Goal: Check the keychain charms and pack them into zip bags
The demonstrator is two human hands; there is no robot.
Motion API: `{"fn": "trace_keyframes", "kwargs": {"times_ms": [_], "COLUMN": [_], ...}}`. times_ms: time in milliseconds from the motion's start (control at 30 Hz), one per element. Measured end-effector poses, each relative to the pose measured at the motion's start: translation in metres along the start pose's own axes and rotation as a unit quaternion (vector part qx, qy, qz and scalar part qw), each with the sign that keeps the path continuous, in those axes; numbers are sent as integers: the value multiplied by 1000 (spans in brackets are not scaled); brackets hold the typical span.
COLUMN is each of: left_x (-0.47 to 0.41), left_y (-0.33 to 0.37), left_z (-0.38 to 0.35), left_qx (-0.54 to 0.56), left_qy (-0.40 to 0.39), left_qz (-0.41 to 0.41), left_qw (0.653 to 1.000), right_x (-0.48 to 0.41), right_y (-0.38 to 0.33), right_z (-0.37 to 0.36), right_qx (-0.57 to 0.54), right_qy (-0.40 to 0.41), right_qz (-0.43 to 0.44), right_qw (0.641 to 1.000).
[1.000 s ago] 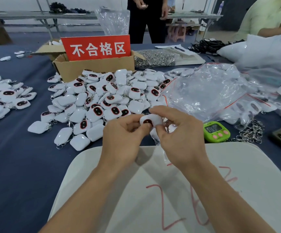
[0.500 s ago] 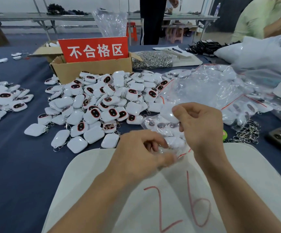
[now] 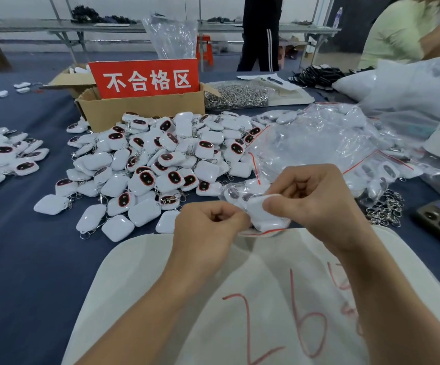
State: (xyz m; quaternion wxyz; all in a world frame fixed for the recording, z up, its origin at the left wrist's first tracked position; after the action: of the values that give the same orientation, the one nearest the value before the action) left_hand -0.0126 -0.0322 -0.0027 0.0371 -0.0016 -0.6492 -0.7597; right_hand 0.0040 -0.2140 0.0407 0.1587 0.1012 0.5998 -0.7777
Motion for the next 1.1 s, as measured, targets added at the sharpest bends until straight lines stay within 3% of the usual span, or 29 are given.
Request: {"fn": "trace_keyframes", "kwargs": {"times_ms": [100, 300, 433, 533, 633, 733, 767, 833, 900, 967, 1033, 1100], "left_x": [-3, 8, 9, 10, 2, -11, -16, -26, -32, -34, -34, -32], "left_y": [1, 7, 4, 4, 3, 2, 1, -2, -6, -10, -11, -10], "left_z": [4, -2, -6, -8, 3, 21, 28, 43, 55, 59, 56, 53], "left_qx": [17, -6, -33, -48, -111, -255, -299, -345, -368, -421, -477, -501], "left_qy": [40, -3, -15, -29, 42, 174, 214, 273, 281, 251, 229, 224], "left_qz": [-22, -147, -106, -67, -86, -86, -94, -105, -86, -57, -40, -29], "left_qw": [999, 989, 994, 996, 989, 947, 925, 892, 882, 870, 848, 835], "right_x": [0, 0, 4, 6, 4, 2, 2, 2, 2, 2, 3, 2], "right_y": [6, 11, 7, 7, 6, 4, 2, 1, 2, 4, 10, 15], "right_z": [-4, -22, -20, -18, -14, -11, -12, -13, -13, -14, -18, -24], "right_qx": [145, 332, 492, 535, 535, 515, 490, 411, 360, 347, 332, 351], "right_qy": [-25, 3, 72, 89, 69, -2, -3, 71, 188, 238, 190, 87], "right_qz": [12, -19, 4, -60, -87, -58, -46, -30, -4, 24, 8, -54], "right_qw": [989, 943, 867, 838, 837, 855, 871, 908, 914, 907, 924, 931]}}
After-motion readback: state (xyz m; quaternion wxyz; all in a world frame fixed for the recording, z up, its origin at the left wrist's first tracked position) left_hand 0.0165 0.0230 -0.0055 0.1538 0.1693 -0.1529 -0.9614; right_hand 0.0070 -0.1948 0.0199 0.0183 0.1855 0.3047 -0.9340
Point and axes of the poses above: each hand's wrist, its own x-axis away from the middle knuckle, its own z-axis out of the back of the hand, y = z × x, the point moved 1 cm from there along -x, towards the middle knuckle, and after that the axes turned 6 degrees about z, right-handed, at the moved point
